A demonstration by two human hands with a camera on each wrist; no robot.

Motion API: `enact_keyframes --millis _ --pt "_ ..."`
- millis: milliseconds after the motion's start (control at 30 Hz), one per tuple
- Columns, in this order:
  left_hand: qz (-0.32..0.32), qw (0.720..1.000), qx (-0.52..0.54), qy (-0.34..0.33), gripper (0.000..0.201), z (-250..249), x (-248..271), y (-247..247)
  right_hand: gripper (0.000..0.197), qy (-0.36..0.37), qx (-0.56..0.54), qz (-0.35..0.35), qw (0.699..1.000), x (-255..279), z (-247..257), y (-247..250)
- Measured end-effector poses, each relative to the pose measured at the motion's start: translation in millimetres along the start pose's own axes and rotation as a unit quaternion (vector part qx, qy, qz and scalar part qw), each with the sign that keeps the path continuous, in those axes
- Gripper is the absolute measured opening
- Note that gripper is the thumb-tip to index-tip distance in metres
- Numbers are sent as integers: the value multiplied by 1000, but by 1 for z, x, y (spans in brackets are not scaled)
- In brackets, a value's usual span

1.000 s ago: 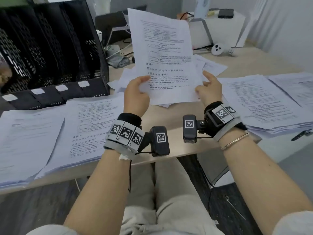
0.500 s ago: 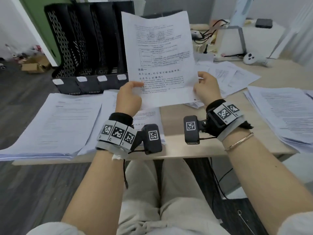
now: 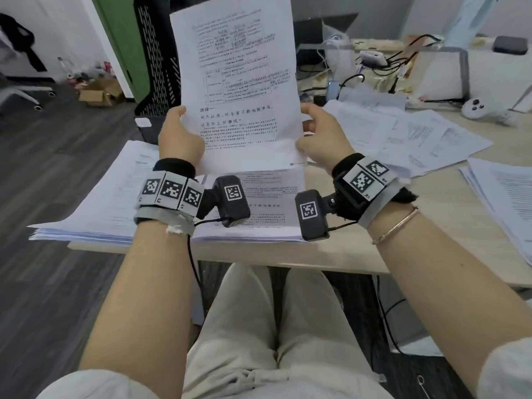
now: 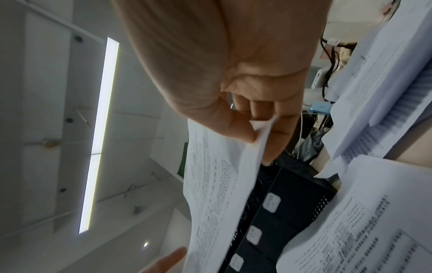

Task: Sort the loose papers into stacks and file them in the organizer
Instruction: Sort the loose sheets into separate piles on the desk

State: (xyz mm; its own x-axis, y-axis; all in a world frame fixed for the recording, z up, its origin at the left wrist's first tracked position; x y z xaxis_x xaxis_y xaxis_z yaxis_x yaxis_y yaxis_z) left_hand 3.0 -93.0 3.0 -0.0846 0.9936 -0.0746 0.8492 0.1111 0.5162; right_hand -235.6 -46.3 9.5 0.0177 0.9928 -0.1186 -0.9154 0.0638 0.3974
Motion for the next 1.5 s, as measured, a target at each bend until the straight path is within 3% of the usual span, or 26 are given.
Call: enact_keyframes --millis 233,500,867,1033,1133,1400,1500 --pt "-14 1000 -3 -15 61 8 8 7 52 -57 4 69 996 1 -23 -11" --pt "25 998 -51 -9 59 13 37 -15 65 -123 15 39 992 7 -55 13" --pt "76 988 -119 57 42 36 34 -9 52 -161 44 118 979 22 -71 -12" --pt "98 990 -100 22 38 20 38 -24 41 -181 63 132 973 31 -79 -10" --pt "125 988 -84 -14 37 0 40 -42 32 -173 85 94 977 32 -77 7" --pt "180 979 -59 -75 35 -55 33 -90 22 -105 122 -97 982 26 -68 89" --pt "201 975 -58 -74 37 -66 25 -113 22 -122 168 -94 974 20 -79 104"
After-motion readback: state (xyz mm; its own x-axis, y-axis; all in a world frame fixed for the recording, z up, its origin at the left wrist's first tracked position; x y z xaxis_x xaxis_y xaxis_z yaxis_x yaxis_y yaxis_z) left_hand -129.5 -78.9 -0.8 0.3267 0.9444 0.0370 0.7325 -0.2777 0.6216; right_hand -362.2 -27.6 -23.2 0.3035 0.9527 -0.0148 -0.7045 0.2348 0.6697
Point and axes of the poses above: each hand's wrist, its own x-axis away from the middle knuckle, its own y-axis out of the back of the hand, z = x × y, the point moved 7 cm from there along -x, towards the middle knuckle, and after that the axes turned 8 degrees about z, right-handed, at the moved point
